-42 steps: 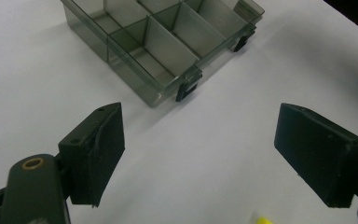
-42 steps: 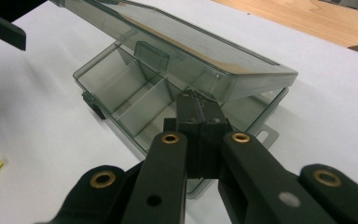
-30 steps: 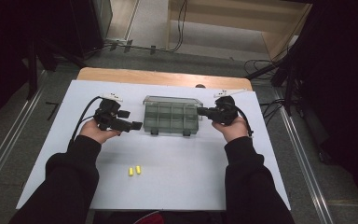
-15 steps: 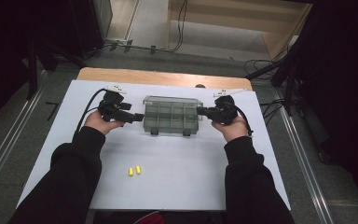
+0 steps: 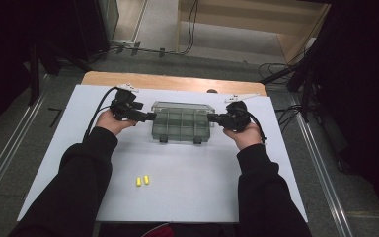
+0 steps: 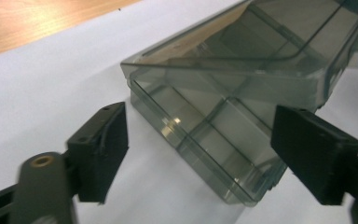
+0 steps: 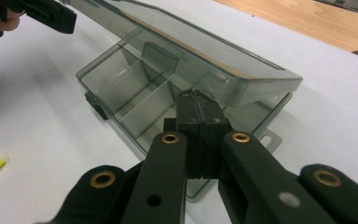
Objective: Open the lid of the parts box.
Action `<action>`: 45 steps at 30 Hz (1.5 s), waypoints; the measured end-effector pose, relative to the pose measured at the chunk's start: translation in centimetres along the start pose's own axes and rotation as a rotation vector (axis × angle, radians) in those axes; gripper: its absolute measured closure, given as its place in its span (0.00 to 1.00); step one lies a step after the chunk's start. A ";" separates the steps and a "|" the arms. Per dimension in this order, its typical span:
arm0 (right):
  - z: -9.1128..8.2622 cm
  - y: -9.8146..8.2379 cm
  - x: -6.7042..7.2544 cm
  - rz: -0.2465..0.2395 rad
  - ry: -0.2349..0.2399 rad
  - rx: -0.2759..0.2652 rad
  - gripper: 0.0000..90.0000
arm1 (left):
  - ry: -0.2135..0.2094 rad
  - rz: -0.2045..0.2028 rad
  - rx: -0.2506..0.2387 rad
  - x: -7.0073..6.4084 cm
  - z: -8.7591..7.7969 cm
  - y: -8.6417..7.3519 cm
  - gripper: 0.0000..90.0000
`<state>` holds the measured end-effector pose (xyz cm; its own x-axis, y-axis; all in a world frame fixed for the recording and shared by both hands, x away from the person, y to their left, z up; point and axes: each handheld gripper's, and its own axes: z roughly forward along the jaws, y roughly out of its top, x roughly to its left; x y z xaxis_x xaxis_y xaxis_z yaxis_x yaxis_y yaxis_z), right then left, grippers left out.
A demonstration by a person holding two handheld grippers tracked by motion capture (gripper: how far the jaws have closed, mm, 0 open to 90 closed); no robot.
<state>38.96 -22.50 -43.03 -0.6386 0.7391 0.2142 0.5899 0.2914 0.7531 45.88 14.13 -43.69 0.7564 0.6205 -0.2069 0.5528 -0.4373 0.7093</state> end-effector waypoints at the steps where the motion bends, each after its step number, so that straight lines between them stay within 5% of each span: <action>1: 0.0 0.0 0.0 0.004 0.001 -0.003 0.97 | 0.004 0.004 0.003 -0.1 0.1 0.1 0.23; 6: -0.1 0.0 -0.1 0.004 0.000 -0.004 0.97 | 0.017 0.013 0.003 0.0 0.8 0.6 0.23; 12: -0.2 0.0 -0.1 0.004 -0.004 -0.010 0.97 | 0.061 0.038 -0.009 0.4 1.3 0.4 0.35; 17: 0.0 0.0 0.0 0.002 -0.002 -0.008 0.97 | 0.055 0.068 -0.031 0.2 1.4 0.4 0.50; 27: 0.1 -0.1 0.0 -0.006 -0.005 -0.005 0.92 | 0.031 0.046 -0.041 0.0 1.7 0.4 0.66; 45: -0.7 -0.8 -1.2 0.031 0.005 -0.015 0.76 | 0.059 0.047 -0.034 -0.1 1.5 0.6 0.66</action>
<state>38.90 -24.09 -43.42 -0.6228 0.7445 0.2404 0.6016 0.2593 0.7555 46.61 12.80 -44.29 0.7588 0.6374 -0.1337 0.5043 -0.4451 0.7400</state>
